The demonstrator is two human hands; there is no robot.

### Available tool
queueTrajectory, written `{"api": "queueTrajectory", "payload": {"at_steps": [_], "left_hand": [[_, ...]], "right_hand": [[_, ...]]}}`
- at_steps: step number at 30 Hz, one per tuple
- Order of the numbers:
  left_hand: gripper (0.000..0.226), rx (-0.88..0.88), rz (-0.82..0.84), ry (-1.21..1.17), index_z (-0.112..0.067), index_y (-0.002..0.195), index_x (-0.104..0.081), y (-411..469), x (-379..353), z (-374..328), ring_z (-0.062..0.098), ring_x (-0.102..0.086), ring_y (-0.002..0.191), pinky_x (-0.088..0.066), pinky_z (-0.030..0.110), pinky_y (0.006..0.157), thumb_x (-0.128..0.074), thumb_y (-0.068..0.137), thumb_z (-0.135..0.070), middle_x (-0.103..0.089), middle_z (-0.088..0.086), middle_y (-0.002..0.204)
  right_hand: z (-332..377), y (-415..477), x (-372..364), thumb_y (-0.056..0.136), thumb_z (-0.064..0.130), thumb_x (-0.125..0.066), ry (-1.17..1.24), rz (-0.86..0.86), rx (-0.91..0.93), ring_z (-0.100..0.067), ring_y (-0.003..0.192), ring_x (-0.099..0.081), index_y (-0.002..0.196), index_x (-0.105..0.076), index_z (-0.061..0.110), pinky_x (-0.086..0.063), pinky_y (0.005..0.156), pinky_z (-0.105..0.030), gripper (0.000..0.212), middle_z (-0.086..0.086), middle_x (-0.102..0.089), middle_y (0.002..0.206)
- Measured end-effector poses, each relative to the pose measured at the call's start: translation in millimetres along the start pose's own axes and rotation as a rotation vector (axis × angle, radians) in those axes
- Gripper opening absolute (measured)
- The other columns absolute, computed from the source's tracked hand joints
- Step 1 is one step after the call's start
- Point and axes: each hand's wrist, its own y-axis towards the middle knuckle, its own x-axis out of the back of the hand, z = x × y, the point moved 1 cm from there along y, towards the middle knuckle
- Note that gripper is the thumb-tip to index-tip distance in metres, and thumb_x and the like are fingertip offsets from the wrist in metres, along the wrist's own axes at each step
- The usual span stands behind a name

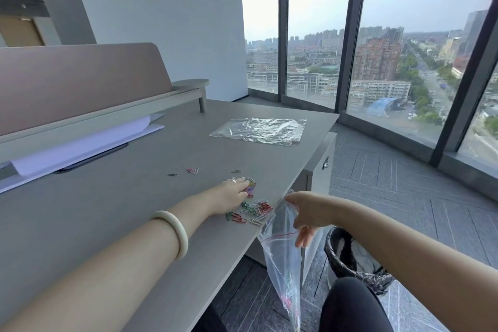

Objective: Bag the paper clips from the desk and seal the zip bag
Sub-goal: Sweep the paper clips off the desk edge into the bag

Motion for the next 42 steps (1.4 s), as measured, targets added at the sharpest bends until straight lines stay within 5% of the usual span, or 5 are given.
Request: {"api": "queueTrajectory", "payload": {"at_steps": [11,17,24,31,42], "left_hand": [[0.046,-0.215,0.072,-0.025,-0.017,0.145,-0.031,-15,-11,-9,0.008,-0.016,0.145,-0.006,0.018,0.115,-0.032,0.099,-0.016,-0.022,-0.003,0.157],[0.046,-0.257,0.033,-0.06,-0.021,0.141,-0.039,-21,-4,-15,0.01,-0.029,0.141,-0.017,0.025,0.118,-0.036,0.096,-0.011,-0.035,-0.004,0.152],[0.046,-0.254,-0.005,0.059,-0.019,0.14,-0.041,-24,-14,-14,0.01,-0.025,0.143,-0.015,0.022,0.118,-0.032,0.095,-0.011,-0.029,-0.004,0.155],[0.048,-0.33,0.012,0.08,-0.025,0.141,-0.038,-24,-18,-23,0.011,-0.017,0.145,-0.009,0.021,0.118,-0.032,0.096,-0.011,-0.025,-0.002,0.156],[0.048,-0.226,0.023,0.256,-0.016,0.147,-0.023,-61,-9,4,0.012,-0.01,0.147,-0.004,0.021,0.118,-0.028,0.099,-0.019,-0.014,0.0,0.159]], "right_hand": [[7,-6,-9,0.103,0.023,-0.019,0.405,0.13,-0.152,-0.026,0.137,-0.034,0.147,-0.015,-0.001,-0.025,0.116,-0.034,0.05,-0.007,-0.029,0.153],[5,1,-9,0.102,0.016,-0.018,0.433,0.164,-0.186,-0.015,0.053,-0.07,0.146,-0.013,-0.005,-0.056,0.055,-0.02,0.049,-0.017,-0.031,0.15],[8,-3,-12,0.102,0.033,-0.015,0.475,0.151,-0.206,-0.032,0.139,-0.029,0.149,-0.003,0.003,-0.021,0.117,-0.036,0.057,-0.014,-0.014,0.156],[10,0,-12,0.103,0.025,-0.015,0.481,0.203,-0.158,-0.038,0.101,-0.065,0.148,-0.002,-0.002,-0.055,0.049,-0.026,0.055,-0.03,-0.018,0.151],[1,10,-10,0.102,0.013,-0.021,0.458,0.146,-0.09,-0.019,0.04,-0.065,0.147,-0.001,-0.008,-0.053,0.04,-0.024,0.053,-0.025,-0.006,0.155]]}}
